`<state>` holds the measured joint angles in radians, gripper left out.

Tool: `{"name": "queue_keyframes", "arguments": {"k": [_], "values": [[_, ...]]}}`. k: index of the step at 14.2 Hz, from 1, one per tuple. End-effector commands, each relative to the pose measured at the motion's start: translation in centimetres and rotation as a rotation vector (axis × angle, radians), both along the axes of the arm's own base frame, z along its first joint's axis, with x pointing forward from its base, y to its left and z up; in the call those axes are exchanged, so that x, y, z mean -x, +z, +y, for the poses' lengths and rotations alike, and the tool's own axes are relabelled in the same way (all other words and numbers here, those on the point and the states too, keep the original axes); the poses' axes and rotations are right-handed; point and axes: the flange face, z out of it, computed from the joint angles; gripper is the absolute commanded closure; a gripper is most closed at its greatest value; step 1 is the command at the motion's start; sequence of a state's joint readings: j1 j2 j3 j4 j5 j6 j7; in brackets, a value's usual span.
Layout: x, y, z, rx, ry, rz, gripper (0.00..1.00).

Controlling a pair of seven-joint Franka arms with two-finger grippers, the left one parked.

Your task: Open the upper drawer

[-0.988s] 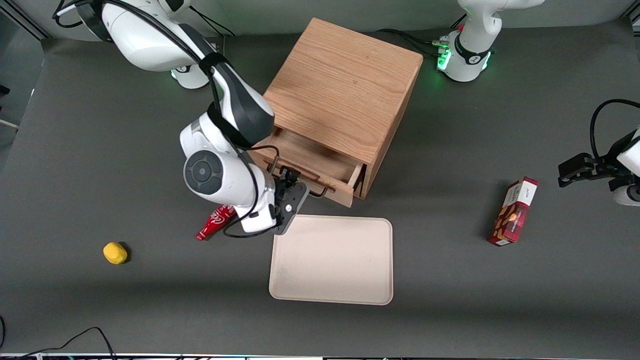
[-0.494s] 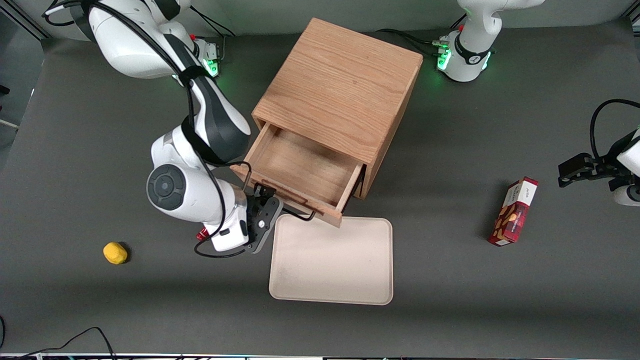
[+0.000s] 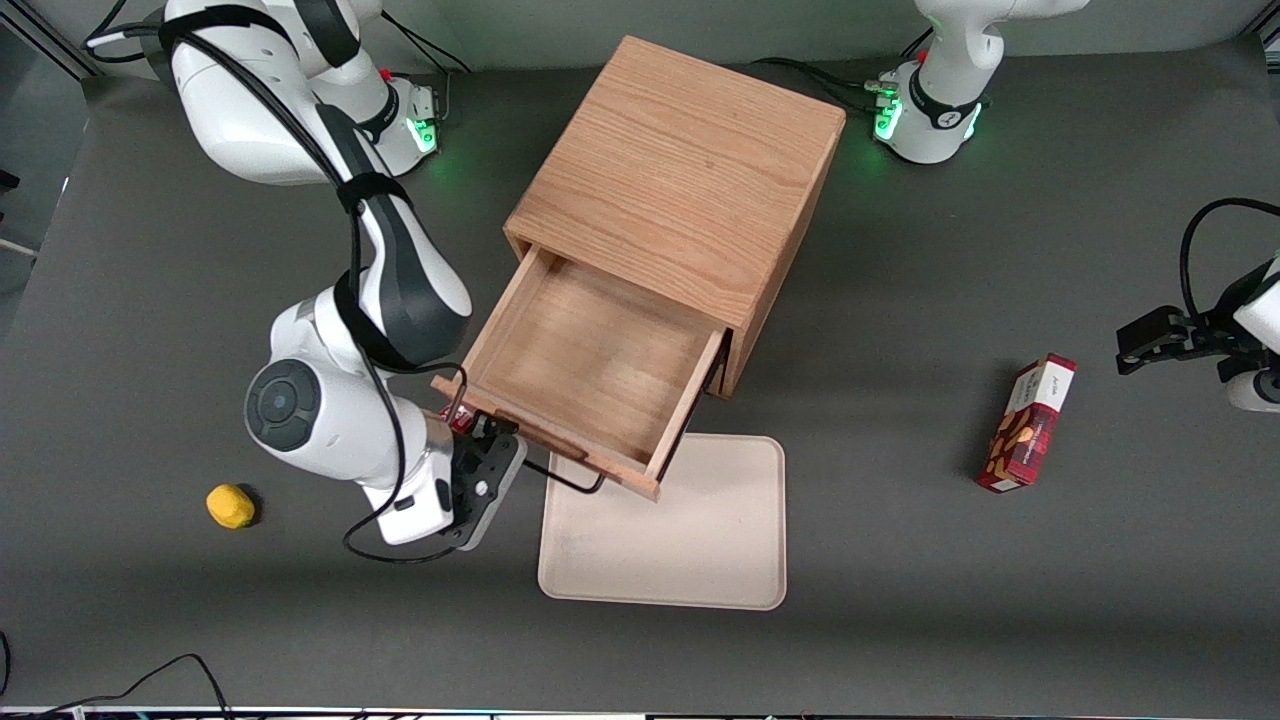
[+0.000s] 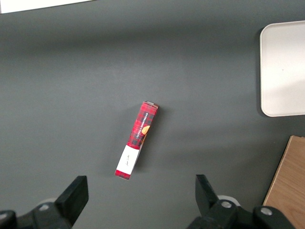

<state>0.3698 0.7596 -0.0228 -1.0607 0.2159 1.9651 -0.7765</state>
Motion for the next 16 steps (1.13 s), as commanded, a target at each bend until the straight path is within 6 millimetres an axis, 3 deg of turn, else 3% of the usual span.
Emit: {"name": "queue_keyframes", "arguments": {"k": [1,4,6,9,12,14,16], "values": [[-2.1,1.3,-1.9,0.005,-0.013,-0.112,0.00],[-2.7,1.7,-2.8,-0.001,-0.038,-0.148,0.00],[-2.5,2.4,-2.4,-0.028,-0.086,-0.136,0.00],[-0.9,7.1,-1.3,-0.086,-0.250,-0.119,0.00],[1.2,9.7,-0.6,-0.119,-0.373,-0.045,0.00],[2.3,12.0,-1.3,-0.125,-0.434,-0.012,0.00],[3.3,14.4,-4.5,-0.108,-0.538,0.050,0.00]]}}
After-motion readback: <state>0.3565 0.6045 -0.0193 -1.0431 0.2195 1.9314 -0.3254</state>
